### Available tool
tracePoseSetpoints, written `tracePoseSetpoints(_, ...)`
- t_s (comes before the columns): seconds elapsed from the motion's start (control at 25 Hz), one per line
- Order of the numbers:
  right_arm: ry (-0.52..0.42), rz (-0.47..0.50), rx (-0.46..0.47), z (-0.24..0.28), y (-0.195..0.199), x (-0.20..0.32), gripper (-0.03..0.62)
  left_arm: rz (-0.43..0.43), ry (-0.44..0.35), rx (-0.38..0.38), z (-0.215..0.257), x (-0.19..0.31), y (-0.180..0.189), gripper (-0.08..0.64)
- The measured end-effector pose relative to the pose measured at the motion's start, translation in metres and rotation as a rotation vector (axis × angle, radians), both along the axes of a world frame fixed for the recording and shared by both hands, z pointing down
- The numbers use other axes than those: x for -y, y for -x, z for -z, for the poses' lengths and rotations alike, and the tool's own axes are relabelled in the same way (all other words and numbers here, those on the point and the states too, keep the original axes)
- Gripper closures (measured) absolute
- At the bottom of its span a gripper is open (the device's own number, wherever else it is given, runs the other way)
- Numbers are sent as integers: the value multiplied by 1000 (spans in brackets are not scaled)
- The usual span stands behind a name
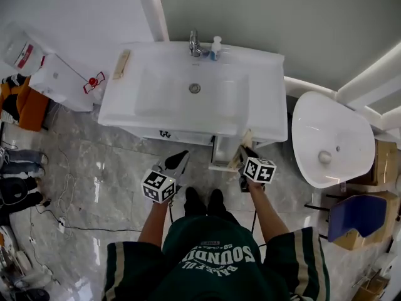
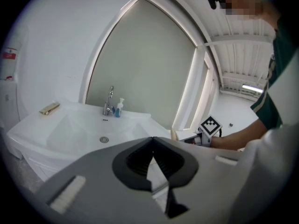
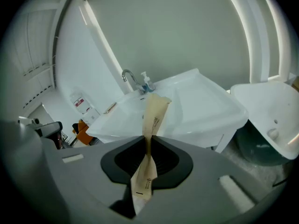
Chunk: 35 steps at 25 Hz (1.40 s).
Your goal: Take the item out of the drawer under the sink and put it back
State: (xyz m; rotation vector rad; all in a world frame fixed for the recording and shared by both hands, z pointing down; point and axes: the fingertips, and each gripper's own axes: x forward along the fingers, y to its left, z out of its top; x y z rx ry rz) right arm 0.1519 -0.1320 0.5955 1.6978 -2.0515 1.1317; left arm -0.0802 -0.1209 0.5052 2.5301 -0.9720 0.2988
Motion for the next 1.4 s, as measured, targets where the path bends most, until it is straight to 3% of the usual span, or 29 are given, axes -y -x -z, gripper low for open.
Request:
tracePoseSetpoints(0.36,-289,169,-50,112,33,21,545,39,-112,-8,51,18,20,511)
tracePoseSetpoints(0.76,-537,234,-82,214,41,32,545,60,-226,-26,104,33,19,511)
tracePoseSetpoints(0.92,-580,236,-102,231,41,31,545,59,-242,-30,112,36,20,511)
tracePoseSetpoints(1.4,-575,253,-126,223,41,23,545,58,-233,-35,108,30,12,511)
